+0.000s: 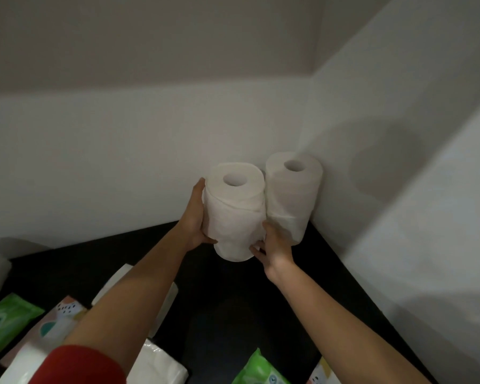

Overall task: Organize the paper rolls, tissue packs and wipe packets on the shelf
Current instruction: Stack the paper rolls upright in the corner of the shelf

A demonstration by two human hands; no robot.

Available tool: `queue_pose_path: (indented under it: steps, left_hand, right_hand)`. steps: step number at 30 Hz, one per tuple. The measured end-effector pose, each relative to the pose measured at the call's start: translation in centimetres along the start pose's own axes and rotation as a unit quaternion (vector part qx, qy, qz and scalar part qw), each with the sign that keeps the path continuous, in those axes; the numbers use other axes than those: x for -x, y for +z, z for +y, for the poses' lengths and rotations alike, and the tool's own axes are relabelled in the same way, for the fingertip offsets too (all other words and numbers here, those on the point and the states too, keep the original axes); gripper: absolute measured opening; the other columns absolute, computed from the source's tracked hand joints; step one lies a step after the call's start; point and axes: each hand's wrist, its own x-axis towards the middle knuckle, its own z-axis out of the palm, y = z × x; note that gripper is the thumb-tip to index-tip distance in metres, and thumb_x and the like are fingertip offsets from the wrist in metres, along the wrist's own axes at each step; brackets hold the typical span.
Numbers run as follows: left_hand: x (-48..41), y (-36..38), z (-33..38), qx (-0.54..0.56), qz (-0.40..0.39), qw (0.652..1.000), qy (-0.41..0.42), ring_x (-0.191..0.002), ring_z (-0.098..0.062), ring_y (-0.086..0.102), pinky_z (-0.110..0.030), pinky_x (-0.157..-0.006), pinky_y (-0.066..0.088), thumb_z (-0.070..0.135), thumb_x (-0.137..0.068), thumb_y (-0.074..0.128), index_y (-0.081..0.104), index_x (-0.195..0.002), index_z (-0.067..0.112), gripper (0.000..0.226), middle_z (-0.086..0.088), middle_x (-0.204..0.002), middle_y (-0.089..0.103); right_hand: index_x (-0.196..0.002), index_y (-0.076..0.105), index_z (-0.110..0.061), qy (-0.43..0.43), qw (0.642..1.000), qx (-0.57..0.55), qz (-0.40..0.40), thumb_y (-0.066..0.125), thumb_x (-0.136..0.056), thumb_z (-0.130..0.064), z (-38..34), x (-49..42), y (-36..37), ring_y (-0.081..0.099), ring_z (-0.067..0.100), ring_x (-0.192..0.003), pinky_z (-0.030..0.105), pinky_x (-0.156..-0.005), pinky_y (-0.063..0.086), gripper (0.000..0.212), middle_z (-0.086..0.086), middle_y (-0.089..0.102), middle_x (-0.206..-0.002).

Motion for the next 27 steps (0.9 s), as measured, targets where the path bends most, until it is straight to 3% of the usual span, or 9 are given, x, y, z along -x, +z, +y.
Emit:
queue_pose_path:
  steps: [4,7,11,13,17,21,25,27]
  left_hand:
    - [0.5,0.2,0.4,0.012,-0.012,1.0,-0.001,-0.121,-0.032,0.049,-0.057,-0.104,0.035,0.086,-0.073,0.029,0.053,-0.132,0.032,0.083,-0.005,-0.132,0.056]
    - [1.0,0.1,0.6,-0.001,0.001,1.0,0.001,-0.124,-0.032,0.046,-0.058,-0.105,0.034,0.086,-0.073,0.032,0.043,-0.14,0.031,0.087,-0.006,-0.139,0.049]
    - [1.6,0.6,0.7,-0.036,0.047,0.998,0.033,-0.126,-0.03,0.044,-0.053,-0.107,0.034,0.08,-0.08,0.031,0.038,-0.143,0.027,0.083,-0.006,-0.142,0.046]
    - [1.7,0.9,0.7,-0.067,0.086,0.99,0.088,-0.128,-0.026,0.042,-0.039,-0.106,0.031,0.07,-0.089,0.03,0.038,-0.143,0.023,0.072,-0.005,-0.142,0.045]
    - [2.0,1.2,1.7,-0.117,0.127,0.959,0.223,-0.112,-0.01,0.042,-0.021,-0.087,0.031,0.046,-0.099,0.033,0.054,-0.122,0.024,0.038,0.01,-0.113,0.05]
    - [2.1,1.2,2.5,-0.149,0.141,0.941,0.267,-0.112,-0.007,0.04,-0.024,-0.091,0.028,0.044,-0.098,0.039,0.042,-0.139,0.019,0.048,0.008,-0.129,0.044]
    - [2.5,1.2,2.9,-0.202,0.15,0.914,0.319,-0.116,-0.01,0.045,-0.023,-0.092,0.035,0.041,-0.094,0.05,0.046,-0.136,0.024,0.046,0.001,-0.139,0.046]
    - [2.2,0.8,2.9,-0.269,0.144,0.88,0.365,-0.119,-0.012,0.047,-0.027,-0.097,0.038,0.047,-0.087,0.057,0.053,-0.13,0.026,0.047,0.001,-0.134,0.051]
  right_hand:
    - [-0.113,0.058,-0.009,0.057,0.992,-0.113,0.014,0.059,-0.091,-0.015,-0.3,-0.1,-0.1,0.058,0.02,-0.086,0.028,-0.066,0.051,0.022,0.01,0.061,-0.104]
    - [-0.095,0.061,-0.01,0.061,0.987,-0.146,0.016,0.061,-0.088,-0.005,-0.4,0.0,-0.4,0.053,0.015,-0.075,0.025,-0.064,0.048,0.009,0.006,0.059,-0.092]
    - [-0.113,0.059,-0.019,0.022,0.985,-0.17,-0.014,0.053,-0.09,0.002,-0.8,0.3,-0.4,0.057,0.017,-0.093,0.026,-0.071,0.047,0.032,0.001,0.061,-0.109]
    - [-0.109,0.059,-0.026,-0.003,0.985,-0.17,-0.027,0.05,-0.09,0.003,-1.2,0.5,-0.3,0.057,0.015,-0.096,0.027,-0.074,0.046,0.035,-0.003,0.062,-0.111]
    - [-0.102,0.058,-0.029,-0.017,0.979,-0.197,-0.055,0.047,-0.091,0.005,-1.9,0.8,-0.5,0.058,0.016,-0.103,0.03,-0.081,0.045,0.037,-0.003,0.063,-0.111]
    - [-0.1,0.057,-0.028,-0.033,0.961,-0.251,-0.107,0.049,-0.088,0.006,-2.2,1.2,-0.6,0.061,0.017,-0.097,0.031,-0.082,0.046,0.037,-0.001,0.064,-0.105]
    - [-0.101,0.057,-0.028,-0.068,0.953,-0.254,-0.149,0.048,-0.086,0.008,-3.2,1.2,-0.4,0.061,0.021,-0.1,0.036,-0.086,0.048,0.04,0.001,0.064,-0.108]
    - [-0.101,0.057,-0.028,-0.076,0.952,-0.252,-0.156,0.049,-0.086,0.008,-3.6,1.1,-0.3,0.061,0.022,-0.101,0.038,-0.085,0.049,0.04,0.002,0.064,-0.109]
